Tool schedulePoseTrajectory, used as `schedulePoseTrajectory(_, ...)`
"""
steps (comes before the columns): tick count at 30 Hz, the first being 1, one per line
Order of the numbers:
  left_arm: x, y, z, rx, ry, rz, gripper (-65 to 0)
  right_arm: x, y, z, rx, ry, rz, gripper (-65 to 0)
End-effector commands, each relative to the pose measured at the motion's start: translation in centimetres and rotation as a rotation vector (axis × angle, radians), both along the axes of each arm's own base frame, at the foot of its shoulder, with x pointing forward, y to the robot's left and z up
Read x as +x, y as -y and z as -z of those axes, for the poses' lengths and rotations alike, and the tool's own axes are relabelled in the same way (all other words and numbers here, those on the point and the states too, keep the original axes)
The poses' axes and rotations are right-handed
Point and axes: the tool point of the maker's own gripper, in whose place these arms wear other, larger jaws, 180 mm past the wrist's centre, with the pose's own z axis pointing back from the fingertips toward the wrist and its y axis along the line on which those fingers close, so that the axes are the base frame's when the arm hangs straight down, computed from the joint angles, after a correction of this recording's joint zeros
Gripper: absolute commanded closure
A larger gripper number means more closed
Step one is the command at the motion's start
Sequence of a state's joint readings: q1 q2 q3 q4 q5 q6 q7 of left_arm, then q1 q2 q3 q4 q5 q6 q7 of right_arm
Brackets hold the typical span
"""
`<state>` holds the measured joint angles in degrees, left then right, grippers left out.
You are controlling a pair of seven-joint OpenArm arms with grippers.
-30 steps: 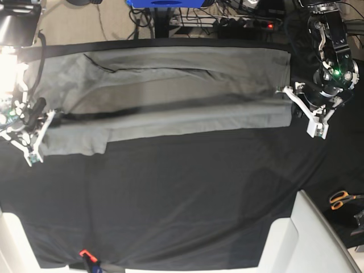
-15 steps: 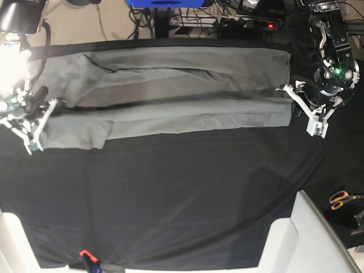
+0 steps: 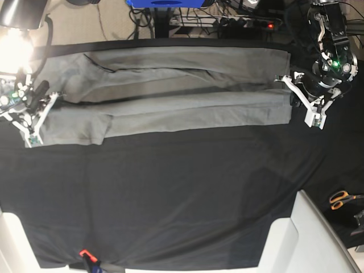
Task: Fold the T-shirt properly
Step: 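Fold the held edge over the shirt body toward the arms with both grippers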
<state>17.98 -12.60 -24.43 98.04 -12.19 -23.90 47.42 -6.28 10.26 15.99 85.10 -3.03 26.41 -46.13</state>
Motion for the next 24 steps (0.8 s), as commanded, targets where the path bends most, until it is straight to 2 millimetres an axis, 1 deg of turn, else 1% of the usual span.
schedulePoseTrajectory(1, 0.6, -0.4, -0.9, 0.016, 0.031, 0.004, 0.0, 1.0, 0.7, -1.1, -0.017, 0.040, 0.001, 0.0)
schedulePoseTrajectory(5, 0.6, -0.4, -0.9, 0.016, 0.031, 0.004, 0.0, 1.0, 0.8, -1.1, -0.019, 0.039, 0.000, 0.0)
schedulePoseTrajectory(13, -0.1, -0.6, -0.4, 0.023, 0.010, 0.003, 0.0, 1.0, 1.2, -1.1, -0.027, 0.035, 0.006, 0.0)
schedulePoseTrajectory(18, -0.3, -0.5, -0.3, 0.022, 0.004, 0.002, 0.0, 0.3, 1.2, 0.1, -0.014, 0.000, 0.017, 0.0)
schedulePoseTrajectory(20, -0.8, -0.5, -0.1, 0.023, -0.006, 0.004, 0.0, 0.2, 1.2, 0.3, -0.013, -0.005, 0.017, 0.0)
schedulePoseTrajectory(24, -0.9, -0.5, -0.1, 0.024, -0.008, 0.005, 0.0, 0.1, 1.3, 0.3, -0.015, -0.006, 0.017, 0.0)
